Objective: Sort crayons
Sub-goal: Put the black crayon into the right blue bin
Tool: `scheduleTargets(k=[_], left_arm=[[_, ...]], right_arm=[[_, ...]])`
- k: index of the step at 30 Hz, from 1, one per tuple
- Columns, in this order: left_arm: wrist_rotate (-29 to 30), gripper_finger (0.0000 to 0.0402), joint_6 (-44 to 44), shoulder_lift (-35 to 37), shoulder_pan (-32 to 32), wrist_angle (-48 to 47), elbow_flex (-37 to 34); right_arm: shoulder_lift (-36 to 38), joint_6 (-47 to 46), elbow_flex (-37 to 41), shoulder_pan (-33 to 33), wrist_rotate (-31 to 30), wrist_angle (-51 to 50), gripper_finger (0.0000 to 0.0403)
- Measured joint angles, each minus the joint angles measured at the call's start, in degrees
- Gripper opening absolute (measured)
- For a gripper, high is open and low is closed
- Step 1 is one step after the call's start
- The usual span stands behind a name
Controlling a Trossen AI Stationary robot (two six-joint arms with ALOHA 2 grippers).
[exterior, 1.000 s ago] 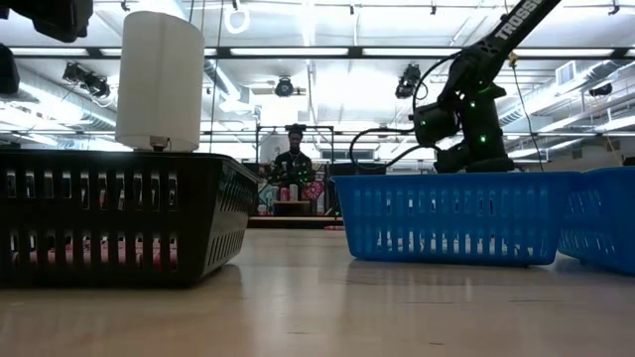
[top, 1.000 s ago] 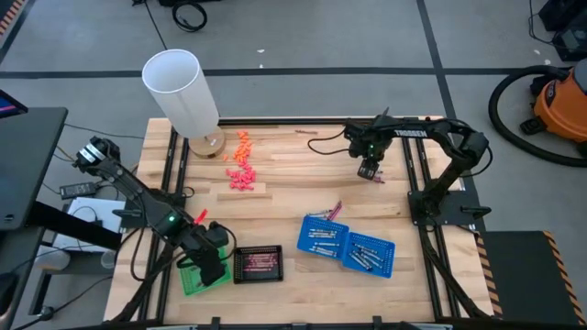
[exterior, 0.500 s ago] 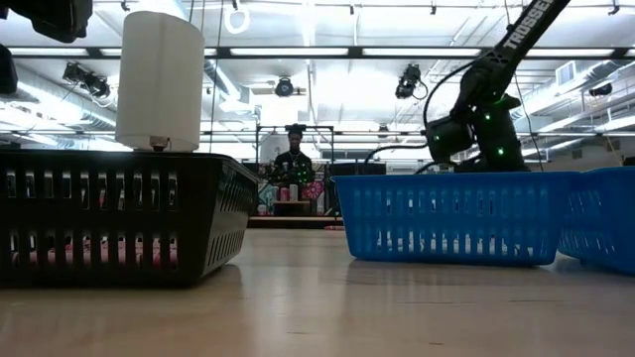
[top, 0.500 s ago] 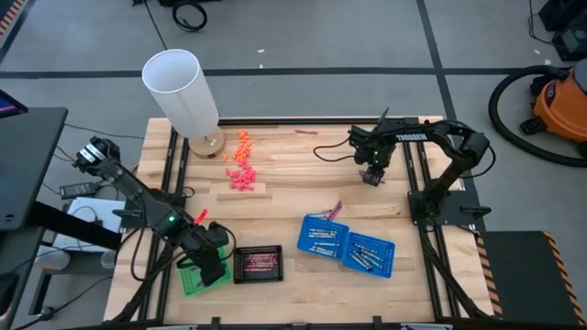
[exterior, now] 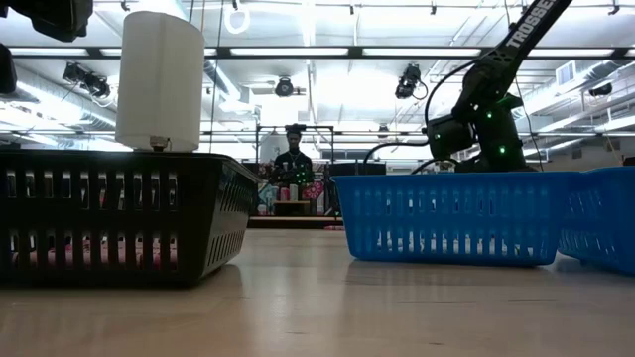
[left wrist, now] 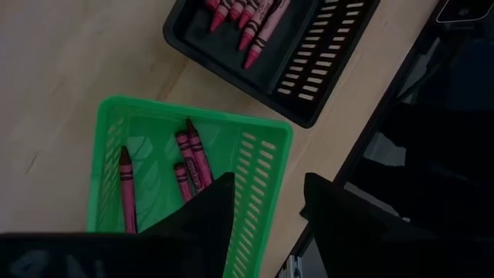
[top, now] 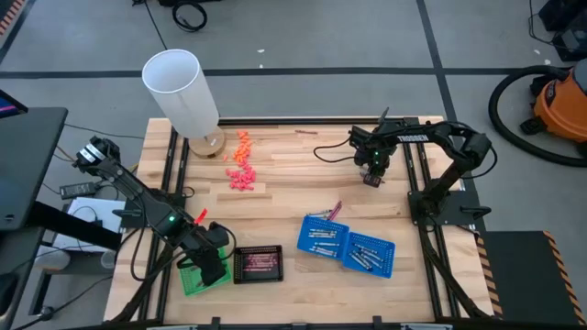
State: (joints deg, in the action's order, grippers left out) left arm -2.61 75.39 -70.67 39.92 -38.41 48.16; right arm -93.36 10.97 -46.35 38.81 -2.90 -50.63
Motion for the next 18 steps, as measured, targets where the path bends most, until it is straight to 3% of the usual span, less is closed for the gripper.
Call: scheduleTargets(k=[10, 15, 18], left_arm=[[-0.65, 0.0166, -0.07, 3.43, -1.17, 1.0, -0.02], [7.72, 0.0166, -1.83, 8.18, -3.76, 1.03, -0.02], [12.37, 0.0166, -4.71, 9.89, -5.16, 0.99, -0.02]], right_arm=[[-0.58, 0.18, -4.66, 0.01, -0.15, -3.49, 0.0025], [-0.5, -1.58, -10.62, -0.77, 2.29, -8.57, 0.0024], [-0.46, -1.96, -13.99, -2.54, 8.25, -11.12, 0.0026]])
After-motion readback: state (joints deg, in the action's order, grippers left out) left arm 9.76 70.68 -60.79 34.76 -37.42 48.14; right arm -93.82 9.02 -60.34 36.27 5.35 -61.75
